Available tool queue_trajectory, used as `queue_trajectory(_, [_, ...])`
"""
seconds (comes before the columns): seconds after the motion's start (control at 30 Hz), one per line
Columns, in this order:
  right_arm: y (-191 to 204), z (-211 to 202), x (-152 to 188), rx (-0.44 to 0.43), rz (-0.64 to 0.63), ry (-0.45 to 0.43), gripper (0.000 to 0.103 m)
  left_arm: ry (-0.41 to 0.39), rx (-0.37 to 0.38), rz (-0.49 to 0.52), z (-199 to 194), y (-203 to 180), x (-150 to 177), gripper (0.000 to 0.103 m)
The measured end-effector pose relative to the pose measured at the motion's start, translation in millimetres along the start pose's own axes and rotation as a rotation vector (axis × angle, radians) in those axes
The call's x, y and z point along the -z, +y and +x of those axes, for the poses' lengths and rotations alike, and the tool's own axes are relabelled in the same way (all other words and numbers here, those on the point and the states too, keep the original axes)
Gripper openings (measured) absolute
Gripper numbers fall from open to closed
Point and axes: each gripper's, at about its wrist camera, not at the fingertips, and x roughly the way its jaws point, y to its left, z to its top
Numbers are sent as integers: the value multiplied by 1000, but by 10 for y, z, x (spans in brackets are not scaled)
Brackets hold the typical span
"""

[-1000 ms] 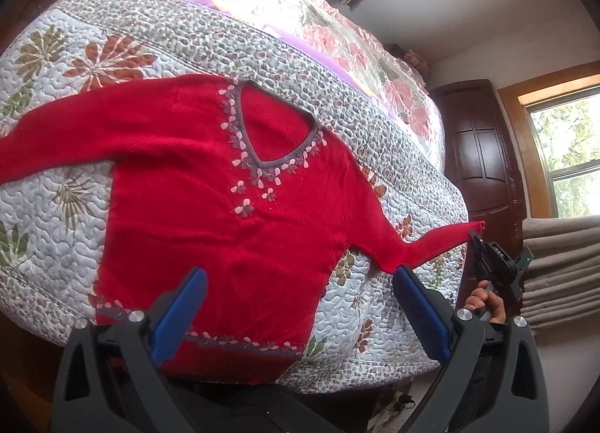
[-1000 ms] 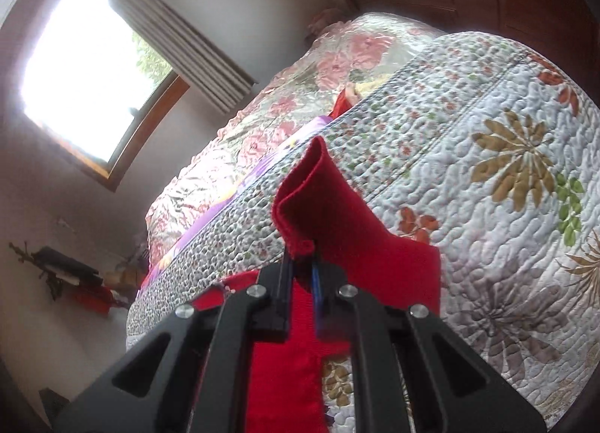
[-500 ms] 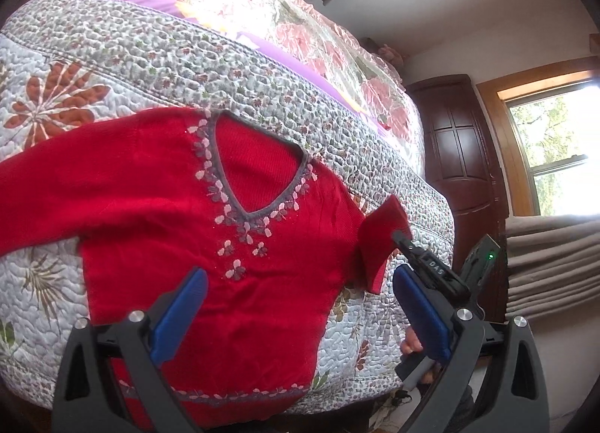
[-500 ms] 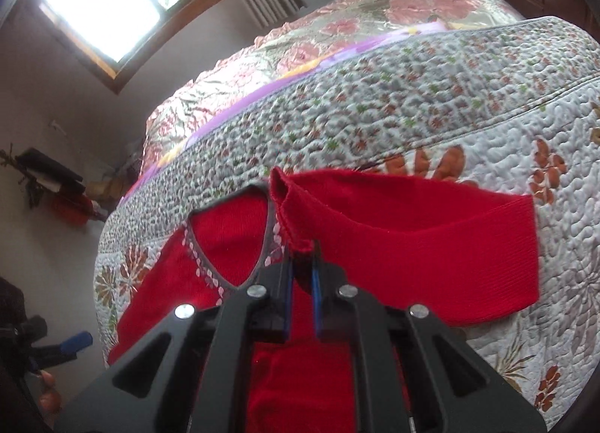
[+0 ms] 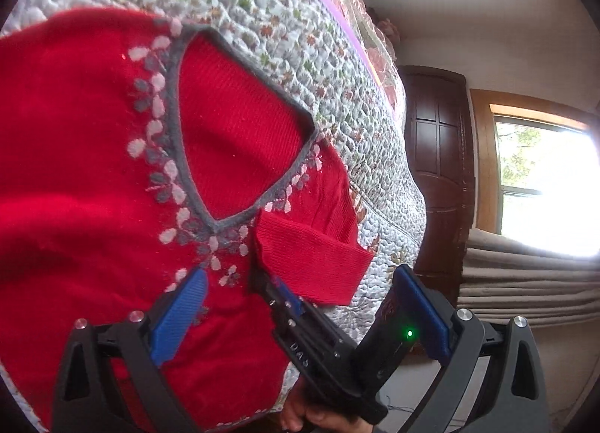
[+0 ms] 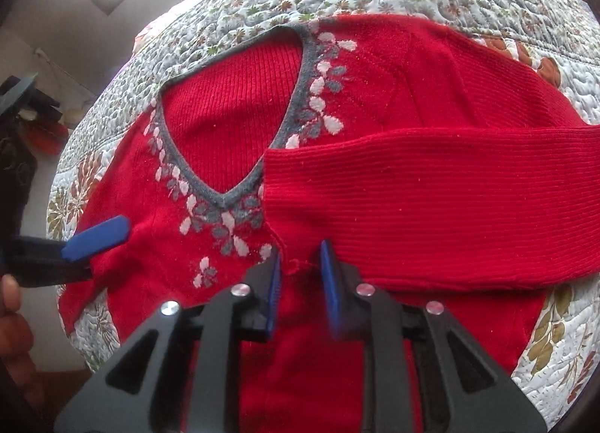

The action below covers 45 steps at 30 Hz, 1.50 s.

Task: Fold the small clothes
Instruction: 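Fold the held sleeve across the sweater front with the right gripper, then grasp the folded sleeve edge with the left gripper and smooth it flat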

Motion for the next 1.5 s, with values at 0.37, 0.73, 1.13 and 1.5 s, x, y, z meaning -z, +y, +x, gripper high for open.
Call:
queue_trajectory(0.37, [-353,-629,888,-58,80,95,38,138,-85,17,893,38,-143,99])
queue_trajectory(0.73, [-455,-909,1451,-89,161,146,42,186,-283,173,1197,-199,-30,43])
queue_trajectory(1.13, [-277,-977,1447,-113,143,147,42,132,-313,262,892,-479,36,3])
queue_trajectory(1.5, [-110,-963,1454,-127,125,154,42,7,-366,327,-239,-436,-128,3])
